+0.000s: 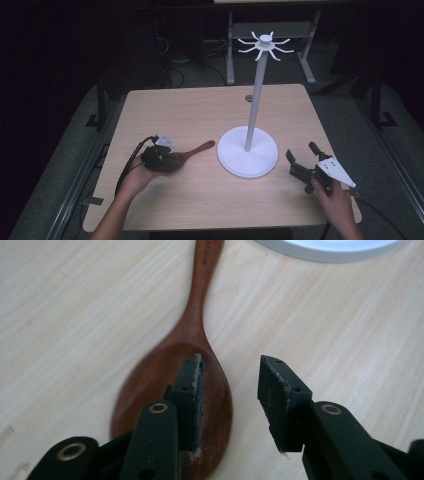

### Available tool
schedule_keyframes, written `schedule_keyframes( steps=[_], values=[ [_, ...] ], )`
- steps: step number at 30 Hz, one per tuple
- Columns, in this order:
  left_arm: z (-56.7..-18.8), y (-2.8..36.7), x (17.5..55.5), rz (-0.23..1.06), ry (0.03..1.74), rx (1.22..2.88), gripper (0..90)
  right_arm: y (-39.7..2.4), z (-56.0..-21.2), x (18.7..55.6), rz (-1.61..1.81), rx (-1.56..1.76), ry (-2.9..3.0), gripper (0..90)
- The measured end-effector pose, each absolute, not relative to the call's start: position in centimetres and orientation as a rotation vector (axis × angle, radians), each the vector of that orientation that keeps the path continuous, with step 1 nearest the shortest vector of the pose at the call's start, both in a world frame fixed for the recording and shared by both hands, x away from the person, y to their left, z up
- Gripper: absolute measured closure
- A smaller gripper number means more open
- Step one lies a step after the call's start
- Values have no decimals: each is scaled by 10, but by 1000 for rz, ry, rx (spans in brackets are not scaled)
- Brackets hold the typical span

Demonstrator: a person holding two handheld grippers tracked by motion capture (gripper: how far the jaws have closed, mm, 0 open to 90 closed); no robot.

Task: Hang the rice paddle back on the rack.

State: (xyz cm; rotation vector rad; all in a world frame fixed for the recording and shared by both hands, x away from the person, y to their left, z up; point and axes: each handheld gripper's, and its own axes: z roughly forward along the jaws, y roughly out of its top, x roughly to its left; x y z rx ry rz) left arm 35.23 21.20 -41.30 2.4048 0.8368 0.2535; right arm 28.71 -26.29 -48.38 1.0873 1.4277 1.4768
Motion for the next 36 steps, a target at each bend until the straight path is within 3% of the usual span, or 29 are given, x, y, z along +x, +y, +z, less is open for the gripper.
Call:
schedule_keyframes(
  steps=[15,36],
  values=[
    [-401,191,400,191,798,2558,542,-263,-484,287,1477,1088,1427,135],
    [-423,151,437,140,737,2732,575,-263,-484,287,1478,1088,1428,135]
  ],
)
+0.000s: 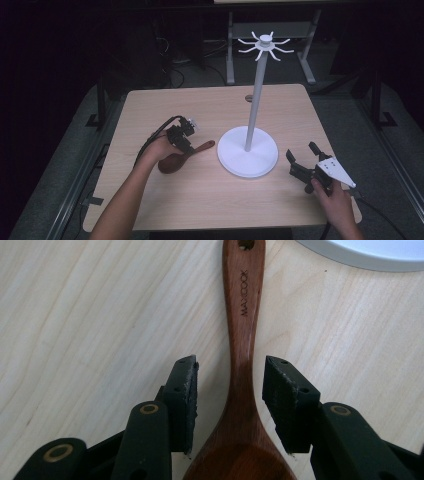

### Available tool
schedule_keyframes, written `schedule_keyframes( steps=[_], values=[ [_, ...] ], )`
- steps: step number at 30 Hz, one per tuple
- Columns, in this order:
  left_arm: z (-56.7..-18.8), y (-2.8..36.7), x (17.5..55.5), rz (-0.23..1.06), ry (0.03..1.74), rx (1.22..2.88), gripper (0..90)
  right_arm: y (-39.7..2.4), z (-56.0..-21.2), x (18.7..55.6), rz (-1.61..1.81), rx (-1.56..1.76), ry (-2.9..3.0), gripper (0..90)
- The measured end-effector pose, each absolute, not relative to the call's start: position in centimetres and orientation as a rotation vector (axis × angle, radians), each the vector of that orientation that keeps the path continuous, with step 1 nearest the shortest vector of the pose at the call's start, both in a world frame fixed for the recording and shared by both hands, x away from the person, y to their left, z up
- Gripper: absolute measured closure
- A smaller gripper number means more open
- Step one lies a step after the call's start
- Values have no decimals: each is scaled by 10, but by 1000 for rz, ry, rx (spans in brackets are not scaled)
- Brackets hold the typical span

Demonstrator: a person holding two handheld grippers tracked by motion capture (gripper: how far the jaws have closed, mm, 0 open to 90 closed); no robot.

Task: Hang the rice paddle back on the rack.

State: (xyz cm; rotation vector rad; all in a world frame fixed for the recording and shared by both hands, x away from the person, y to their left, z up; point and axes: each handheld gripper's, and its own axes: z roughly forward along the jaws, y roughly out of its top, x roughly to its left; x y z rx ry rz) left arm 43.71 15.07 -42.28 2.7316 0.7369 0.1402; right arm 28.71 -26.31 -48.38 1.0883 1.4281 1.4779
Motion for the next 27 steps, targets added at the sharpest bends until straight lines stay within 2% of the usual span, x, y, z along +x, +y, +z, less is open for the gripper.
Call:
schedule_keyframes(
  steps=[19,25,27],
  values=[
    [-435,135,442,114,726,2837,684,-263,-484,287,1480,1088,1429,135],
    [-435,131,442,90,731,2856,769,-263,-484,287,1479,1087,1430,135],
    [-435,130,442,94,740,2861,773,-263,-484,287,1479,1087,1429,135]
  ],
)
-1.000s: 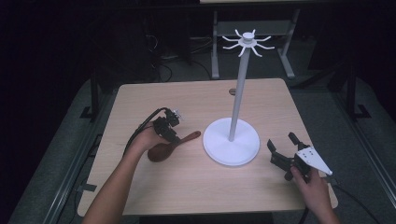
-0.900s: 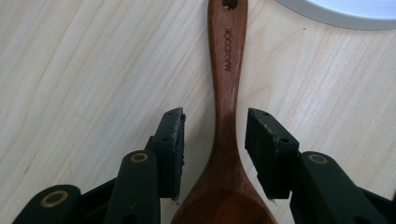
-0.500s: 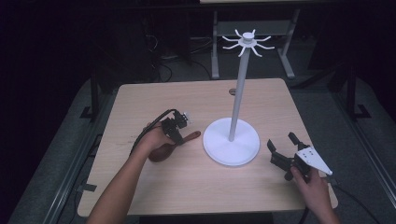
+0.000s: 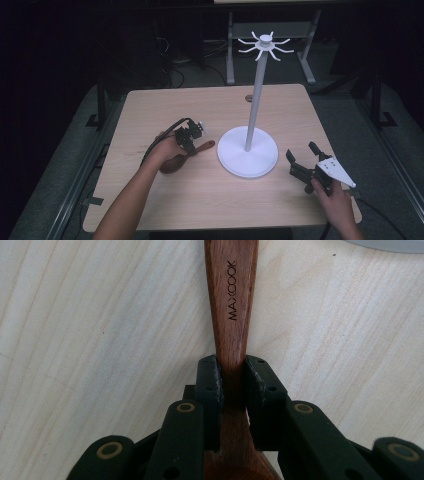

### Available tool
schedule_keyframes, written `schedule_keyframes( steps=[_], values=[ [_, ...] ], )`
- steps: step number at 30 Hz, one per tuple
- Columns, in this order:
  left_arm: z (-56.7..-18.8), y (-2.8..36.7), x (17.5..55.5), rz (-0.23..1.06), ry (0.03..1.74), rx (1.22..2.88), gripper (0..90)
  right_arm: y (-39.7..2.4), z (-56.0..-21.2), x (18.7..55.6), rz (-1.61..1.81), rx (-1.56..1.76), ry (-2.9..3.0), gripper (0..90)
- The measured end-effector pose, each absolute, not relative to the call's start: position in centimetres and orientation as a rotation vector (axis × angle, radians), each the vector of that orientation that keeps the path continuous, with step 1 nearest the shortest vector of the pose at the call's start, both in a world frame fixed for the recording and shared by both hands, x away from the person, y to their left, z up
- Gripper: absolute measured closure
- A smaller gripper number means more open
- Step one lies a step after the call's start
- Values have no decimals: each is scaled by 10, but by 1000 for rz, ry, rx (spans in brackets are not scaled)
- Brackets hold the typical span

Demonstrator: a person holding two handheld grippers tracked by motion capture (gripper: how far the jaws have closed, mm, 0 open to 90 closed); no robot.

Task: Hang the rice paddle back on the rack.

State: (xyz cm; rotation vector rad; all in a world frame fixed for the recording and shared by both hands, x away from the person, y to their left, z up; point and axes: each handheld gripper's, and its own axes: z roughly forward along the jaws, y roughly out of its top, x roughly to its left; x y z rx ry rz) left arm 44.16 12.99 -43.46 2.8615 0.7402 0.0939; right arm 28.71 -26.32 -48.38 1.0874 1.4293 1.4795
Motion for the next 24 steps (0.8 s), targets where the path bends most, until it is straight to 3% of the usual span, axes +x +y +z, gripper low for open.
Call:
schedule_keyframes(
  steps=[13,24],
  values=[
    [-434,131,442,78,810,2832,787,-263,-484,287,1479,1086,1430,135],
    [-419,152,437,69,842,2659,788,-263,-484,287,1478,1085,1430,135]
  ],
)
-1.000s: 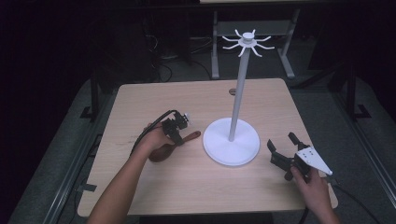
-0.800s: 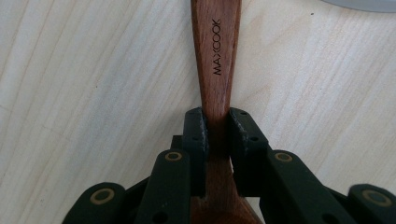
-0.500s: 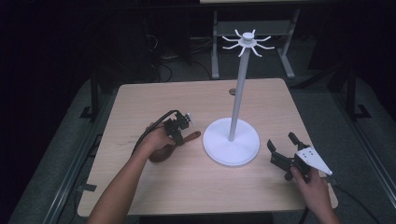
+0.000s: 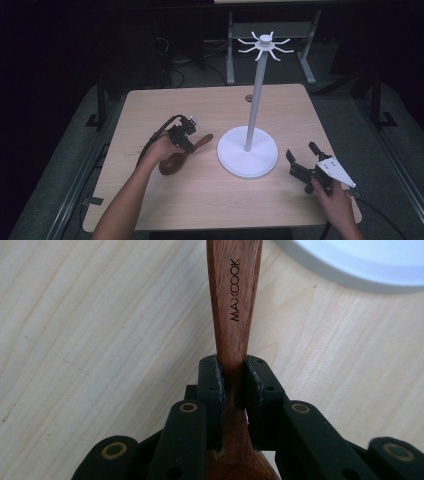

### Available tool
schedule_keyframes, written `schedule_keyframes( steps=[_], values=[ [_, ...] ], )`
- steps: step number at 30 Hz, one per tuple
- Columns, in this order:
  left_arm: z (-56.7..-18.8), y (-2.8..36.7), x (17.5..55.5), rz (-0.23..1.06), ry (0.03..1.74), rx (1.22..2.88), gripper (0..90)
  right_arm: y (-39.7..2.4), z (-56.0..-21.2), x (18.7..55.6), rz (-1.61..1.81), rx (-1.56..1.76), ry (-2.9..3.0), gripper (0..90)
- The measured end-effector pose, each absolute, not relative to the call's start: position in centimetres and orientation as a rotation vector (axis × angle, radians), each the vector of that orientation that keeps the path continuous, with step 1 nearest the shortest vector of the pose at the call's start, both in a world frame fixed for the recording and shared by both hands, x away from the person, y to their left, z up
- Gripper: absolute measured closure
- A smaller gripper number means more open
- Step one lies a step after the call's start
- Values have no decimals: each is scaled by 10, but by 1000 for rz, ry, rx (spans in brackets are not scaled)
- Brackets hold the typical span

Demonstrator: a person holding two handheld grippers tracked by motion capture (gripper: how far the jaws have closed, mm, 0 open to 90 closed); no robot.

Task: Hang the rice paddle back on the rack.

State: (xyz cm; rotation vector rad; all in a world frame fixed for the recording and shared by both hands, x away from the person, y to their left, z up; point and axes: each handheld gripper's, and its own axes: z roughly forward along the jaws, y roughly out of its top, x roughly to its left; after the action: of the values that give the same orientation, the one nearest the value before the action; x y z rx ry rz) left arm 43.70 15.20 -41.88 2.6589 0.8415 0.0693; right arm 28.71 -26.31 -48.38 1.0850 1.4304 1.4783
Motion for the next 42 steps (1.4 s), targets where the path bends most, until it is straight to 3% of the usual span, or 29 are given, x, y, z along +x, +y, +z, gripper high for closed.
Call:
schedule_keyframes(
  steps=[26,42],
  values=[
    [-383,196,397,148,808,2260,789,-263,-484,287,1479,1087,1429,135],
    [-359,207,381,135,679,2026,789,-263,-484,287,1481,1091,1427,135]
  ],
)
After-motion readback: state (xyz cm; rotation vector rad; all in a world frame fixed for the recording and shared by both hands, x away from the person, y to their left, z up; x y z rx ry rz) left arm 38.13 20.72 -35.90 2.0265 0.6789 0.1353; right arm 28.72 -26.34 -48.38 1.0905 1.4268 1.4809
